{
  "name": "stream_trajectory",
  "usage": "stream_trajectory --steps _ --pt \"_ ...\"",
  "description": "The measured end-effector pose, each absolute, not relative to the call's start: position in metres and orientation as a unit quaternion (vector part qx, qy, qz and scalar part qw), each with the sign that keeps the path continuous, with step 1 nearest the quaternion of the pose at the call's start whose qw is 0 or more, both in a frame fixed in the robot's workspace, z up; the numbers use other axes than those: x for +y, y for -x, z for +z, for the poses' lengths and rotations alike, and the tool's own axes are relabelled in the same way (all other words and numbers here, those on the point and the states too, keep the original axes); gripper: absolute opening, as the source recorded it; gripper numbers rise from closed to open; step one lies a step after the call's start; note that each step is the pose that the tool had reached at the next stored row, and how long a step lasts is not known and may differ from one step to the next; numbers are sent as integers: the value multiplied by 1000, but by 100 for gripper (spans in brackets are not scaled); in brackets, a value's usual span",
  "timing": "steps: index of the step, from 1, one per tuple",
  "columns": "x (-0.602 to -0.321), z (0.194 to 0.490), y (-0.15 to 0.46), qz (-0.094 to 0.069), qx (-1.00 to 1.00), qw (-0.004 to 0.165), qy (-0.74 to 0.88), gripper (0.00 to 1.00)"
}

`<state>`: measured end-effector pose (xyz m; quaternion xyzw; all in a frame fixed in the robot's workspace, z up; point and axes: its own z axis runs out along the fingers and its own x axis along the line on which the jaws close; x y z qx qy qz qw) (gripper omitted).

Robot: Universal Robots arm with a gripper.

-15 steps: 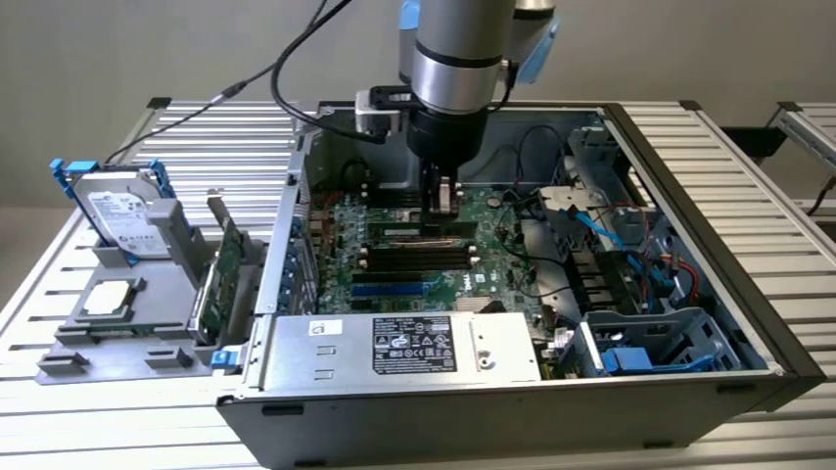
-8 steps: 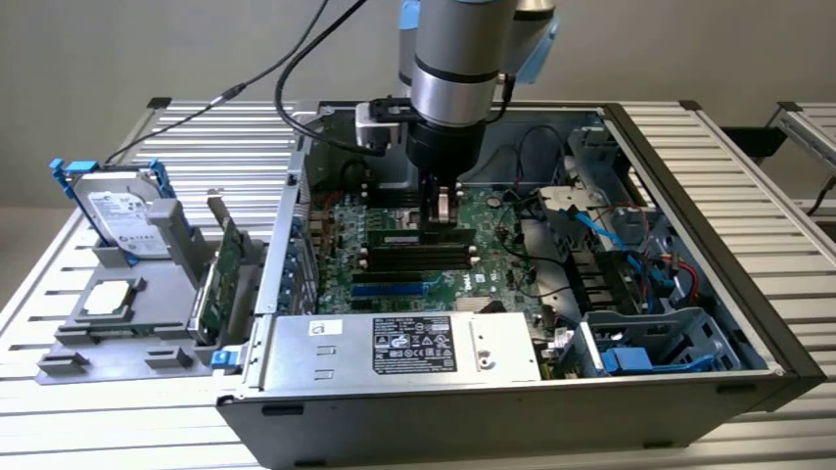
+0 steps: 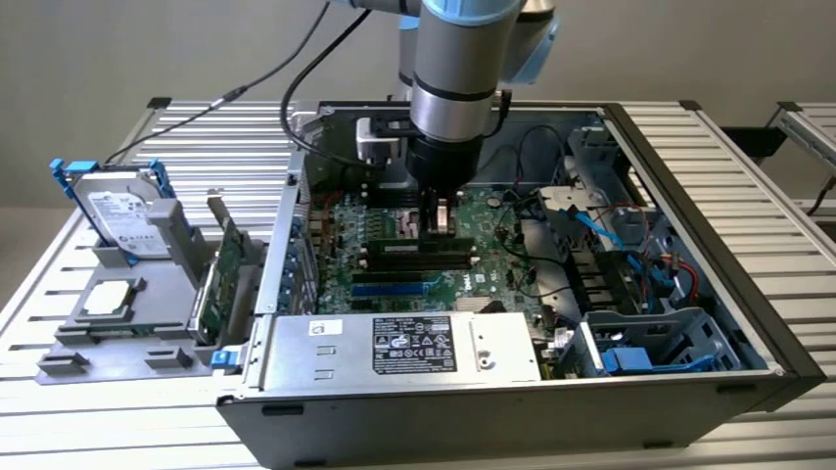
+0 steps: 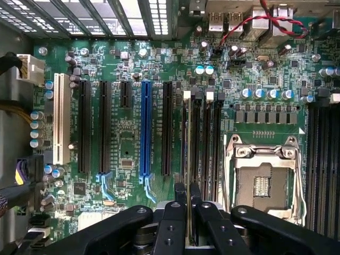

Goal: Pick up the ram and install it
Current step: 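Insert the ram into the slot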

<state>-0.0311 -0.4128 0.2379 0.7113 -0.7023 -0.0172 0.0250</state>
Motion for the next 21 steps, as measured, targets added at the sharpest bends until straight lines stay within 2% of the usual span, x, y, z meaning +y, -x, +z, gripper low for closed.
stream_trajectory --steps 5,21 --pt "-413 229 31 -17 -702 26 -711 14" --pt "-411 226 31 -14 -702 25 -711 14"
